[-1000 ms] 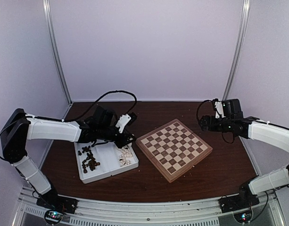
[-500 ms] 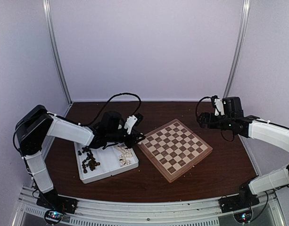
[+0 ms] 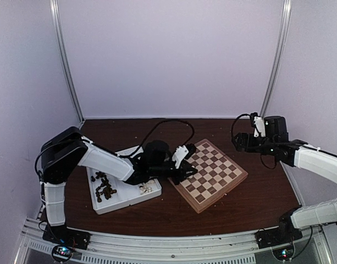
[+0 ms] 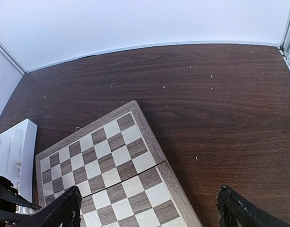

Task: Set up the chess pieces on the board
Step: Place the chess piece on the chessboard.

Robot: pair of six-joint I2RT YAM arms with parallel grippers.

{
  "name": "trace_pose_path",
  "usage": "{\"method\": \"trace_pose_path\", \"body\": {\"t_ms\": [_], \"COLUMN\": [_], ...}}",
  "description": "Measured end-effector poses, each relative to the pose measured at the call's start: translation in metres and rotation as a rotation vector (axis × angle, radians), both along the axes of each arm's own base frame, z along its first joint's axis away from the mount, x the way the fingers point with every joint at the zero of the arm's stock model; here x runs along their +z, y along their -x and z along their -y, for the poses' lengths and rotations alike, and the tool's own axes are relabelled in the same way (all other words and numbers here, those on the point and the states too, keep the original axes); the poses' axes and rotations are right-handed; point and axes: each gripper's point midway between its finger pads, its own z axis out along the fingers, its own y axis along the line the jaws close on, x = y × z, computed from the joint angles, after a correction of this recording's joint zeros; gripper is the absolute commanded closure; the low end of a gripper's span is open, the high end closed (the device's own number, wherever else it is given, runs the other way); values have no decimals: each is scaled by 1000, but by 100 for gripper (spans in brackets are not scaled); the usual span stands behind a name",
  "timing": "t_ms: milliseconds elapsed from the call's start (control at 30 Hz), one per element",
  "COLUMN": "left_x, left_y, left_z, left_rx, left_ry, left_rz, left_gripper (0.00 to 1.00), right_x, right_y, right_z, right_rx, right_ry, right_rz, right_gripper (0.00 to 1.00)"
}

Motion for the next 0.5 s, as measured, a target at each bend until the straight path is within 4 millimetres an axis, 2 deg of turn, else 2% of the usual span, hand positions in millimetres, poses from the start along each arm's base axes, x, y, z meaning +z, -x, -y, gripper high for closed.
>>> {"method": "trace_pose_path", "body": {"t_ms": [167,267,433,500], "left_x": [-13,-21,-35,-38], "left_y": [19,29,32,32], "left_z": [24,32,34,33], "left_rx": [-57,-80,-89,-90], "left_ry": [3,4,-13,-19], "left_rz": [19,27,19,20], "left_gripper": [88,85,69,57], "right_x": [1,0,0,0], "right_y": [9,13,14,14], "right_z": [5,7,9,10], "right_rx": [-9,-16,-23,-24], "right_ry": [1,3,7,7], "right_rz": [15,18,22,22], "right_gripper": [1,1,1,1]}}
